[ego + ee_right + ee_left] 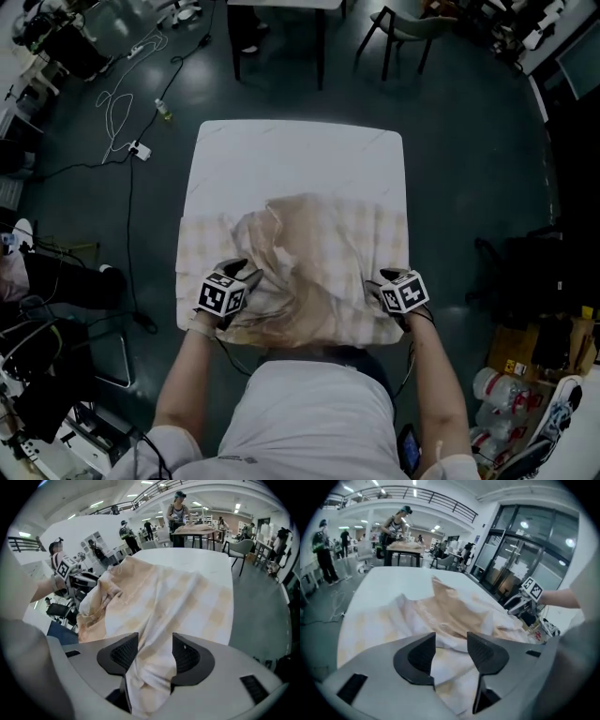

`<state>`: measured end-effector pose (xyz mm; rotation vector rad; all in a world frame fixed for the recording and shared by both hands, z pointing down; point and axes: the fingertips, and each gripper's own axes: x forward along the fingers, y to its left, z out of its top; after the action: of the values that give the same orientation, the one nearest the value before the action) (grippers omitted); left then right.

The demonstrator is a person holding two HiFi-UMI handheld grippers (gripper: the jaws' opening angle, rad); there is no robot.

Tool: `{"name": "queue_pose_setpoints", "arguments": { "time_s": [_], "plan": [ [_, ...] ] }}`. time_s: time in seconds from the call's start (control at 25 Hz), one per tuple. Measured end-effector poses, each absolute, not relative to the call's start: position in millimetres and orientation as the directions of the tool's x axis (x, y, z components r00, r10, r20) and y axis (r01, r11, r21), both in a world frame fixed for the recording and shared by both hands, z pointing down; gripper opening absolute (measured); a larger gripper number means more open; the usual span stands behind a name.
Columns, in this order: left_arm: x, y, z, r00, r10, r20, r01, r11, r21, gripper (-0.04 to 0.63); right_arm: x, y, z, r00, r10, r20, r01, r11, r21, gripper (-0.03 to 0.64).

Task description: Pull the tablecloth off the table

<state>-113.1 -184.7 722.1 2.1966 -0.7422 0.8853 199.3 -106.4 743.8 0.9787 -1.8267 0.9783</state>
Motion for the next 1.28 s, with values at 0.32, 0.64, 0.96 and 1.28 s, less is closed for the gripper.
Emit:
{"name": "queue_pose_setpoints", "arguments": {
  "time_s": [0.32, 0.64, 0.96, 1.28],
  "plan": [
    [-222.7, -240.4, 754.7, 0.386, -0.366, 0.847, -0.872, -0.445, 0.205, 0.286, 253.4, -171.1, 744.6, -0.184, -0.362, 0.914, -0.97, 0.219, -0.108, 0.259],
    [-242.9, -246.3, 789.4, 0.316, -0.317, 0.894, -0.892, -0.421, 0.166, 0.295, 256.5, -173.6, 775.0, -0.078, -0.281, 0.957, -0.985, 0.169, -0.031, 0.264],
    [-246.0, -250.5, 790.5, 0.292, -0.364, 0.884, -0.888, -0.446, 0.11, 0.295, 244.6, -168.3, 772.5, -0.04, -0.296, 0.954, -0.991, 0.131, -0.001, 0.209],
    [-241.6, -243.2, 785.1, 0.314, -0.357, 0.88, -0.872, -0.475, 0.118, 0.124, 200.4, -147.5, 772.0, -0.125, -0.312, 0.942, -0.983, 0.169, -0.074, 0.04]
  ]
}}
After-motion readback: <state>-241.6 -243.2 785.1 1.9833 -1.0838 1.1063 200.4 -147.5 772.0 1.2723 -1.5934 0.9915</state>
